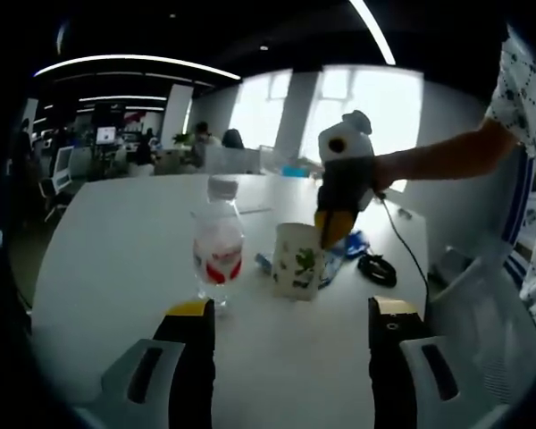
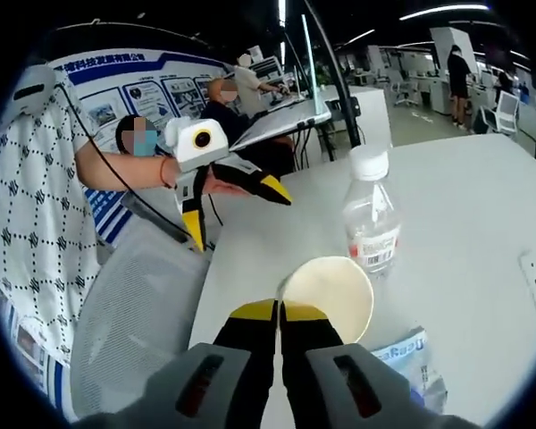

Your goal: Arrange the tabletop items into an orderly group along one side of the table until the central work area is clear of visible clutter.

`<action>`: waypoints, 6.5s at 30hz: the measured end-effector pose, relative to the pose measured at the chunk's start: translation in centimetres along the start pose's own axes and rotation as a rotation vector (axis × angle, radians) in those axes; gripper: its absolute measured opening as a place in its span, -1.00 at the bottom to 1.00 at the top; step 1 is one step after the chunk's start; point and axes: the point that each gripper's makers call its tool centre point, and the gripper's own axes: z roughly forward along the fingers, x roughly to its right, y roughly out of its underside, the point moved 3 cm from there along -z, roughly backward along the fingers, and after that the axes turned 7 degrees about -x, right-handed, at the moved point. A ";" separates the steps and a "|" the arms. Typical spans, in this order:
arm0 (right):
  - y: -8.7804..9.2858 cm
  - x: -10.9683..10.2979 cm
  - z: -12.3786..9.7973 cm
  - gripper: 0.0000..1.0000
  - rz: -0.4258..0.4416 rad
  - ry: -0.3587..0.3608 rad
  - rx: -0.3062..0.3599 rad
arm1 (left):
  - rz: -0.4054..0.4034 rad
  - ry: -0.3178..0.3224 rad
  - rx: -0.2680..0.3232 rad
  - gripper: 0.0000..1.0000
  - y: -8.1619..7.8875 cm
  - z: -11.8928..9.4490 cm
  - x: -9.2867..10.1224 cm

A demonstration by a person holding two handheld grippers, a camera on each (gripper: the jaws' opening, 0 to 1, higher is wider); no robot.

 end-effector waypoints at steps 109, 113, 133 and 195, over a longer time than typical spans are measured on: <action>1.8 6.0 3.4 -1.00 -0.604 0.174 -0.617 | -0.029 -0.005 0.023 0.17 0.3 0.3 0.0; 2.0 6.0 3.5 -1.00 -0.612 0.177 -0.630 | -0.029 -0.005 0.023 0.16 0.4 0.3 -0.1; 2.3 6.4 3.8 -1.00 -0.609 0.177 -0.625 | -0.039 -0.011 0.024 0.16 0.6 0.3 -0.3; 1.8 5.7 3.6 -0.55 -0.532 0.233 -0.511 | -0.021 0.002 0.015 0.16 0.1 0.2 0.4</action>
